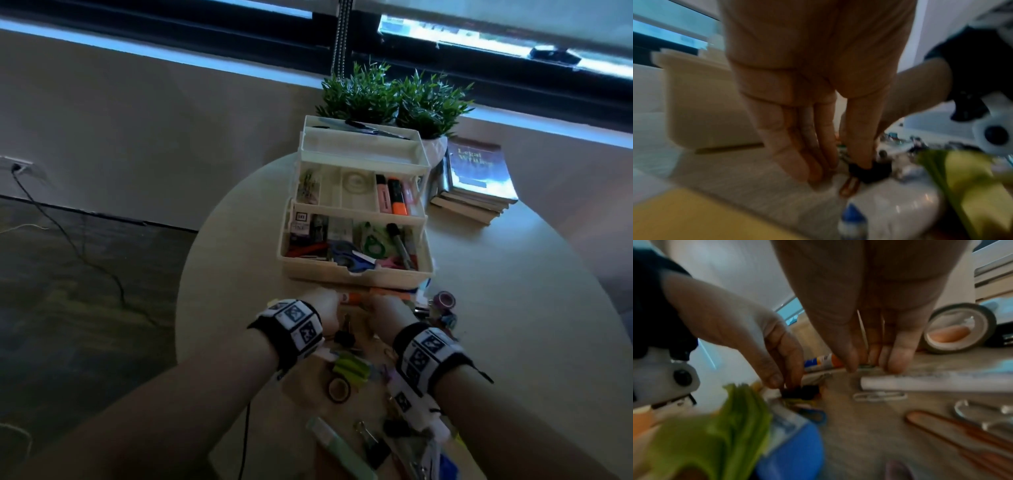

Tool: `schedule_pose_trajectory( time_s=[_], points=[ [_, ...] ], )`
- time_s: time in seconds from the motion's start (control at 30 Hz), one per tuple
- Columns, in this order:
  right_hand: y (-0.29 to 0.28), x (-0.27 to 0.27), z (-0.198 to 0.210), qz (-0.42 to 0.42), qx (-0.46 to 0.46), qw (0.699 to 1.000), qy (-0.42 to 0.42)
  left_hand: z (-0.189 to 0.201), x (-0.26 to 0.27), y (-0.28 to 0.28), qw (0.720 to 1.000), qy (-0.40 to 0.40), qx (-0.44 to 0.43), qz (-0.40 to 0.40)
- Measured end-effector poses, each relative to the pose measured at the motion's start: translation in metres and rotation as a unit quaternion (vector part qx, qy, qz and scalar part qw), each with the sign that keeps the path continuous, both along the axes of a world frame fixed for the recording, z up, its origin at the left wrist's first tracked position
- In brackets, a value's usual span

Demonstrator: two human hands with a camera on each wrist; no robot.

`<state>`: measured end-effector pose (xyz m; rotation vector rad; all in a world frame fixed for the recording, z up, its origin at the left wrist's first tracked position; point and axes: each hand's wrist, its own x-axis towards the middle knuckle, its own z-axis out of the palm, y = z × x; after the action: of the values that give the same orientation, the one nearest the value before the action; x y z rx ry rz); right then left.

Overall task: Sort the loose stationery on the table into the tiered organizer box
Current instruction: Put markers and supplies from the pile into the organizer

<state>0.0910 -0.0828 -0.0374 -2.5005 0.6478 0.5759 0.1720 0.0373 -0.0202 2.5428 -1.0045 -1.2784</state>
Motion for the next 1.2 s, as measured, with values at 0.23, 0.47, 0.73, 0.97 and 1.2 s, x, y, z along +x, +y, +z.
schedule_pose_trajectory(
  time_s=[0.23,0.47,0.73,0.97,1.2],
  points=[
    [0.012,0.003,0.005,0.068,-0.117,0.989,0.059,-0.003,-0.01,-0.011,0.996,-0.06,0.025,-0.06],
    [0.009,-0.006,0.001,0.079,-0.112,0.986,0.09,-0.008,-0.018,-0.002,0.996,-0.078,0.011,-0.051],
    [-0.011,-0.029,0.005,-0.052,-0.013,0.996,-0.076,-0.006,-0.014,0.006,0.998,-0.052,0.02,-0.016],
    [-0.044,-0.101,0.007,-0.455,0.515,0.686,-0.24,0.0,-0.003,0.029,0.957,0.018,-0.202,0.209],
    [-0.033,-0.084,-0.003,-0.168,0.034,0.982,-0.075,-0.001,-0.019,-0.007,0.992,-0.007,-0.098,0.081]
  ],
)
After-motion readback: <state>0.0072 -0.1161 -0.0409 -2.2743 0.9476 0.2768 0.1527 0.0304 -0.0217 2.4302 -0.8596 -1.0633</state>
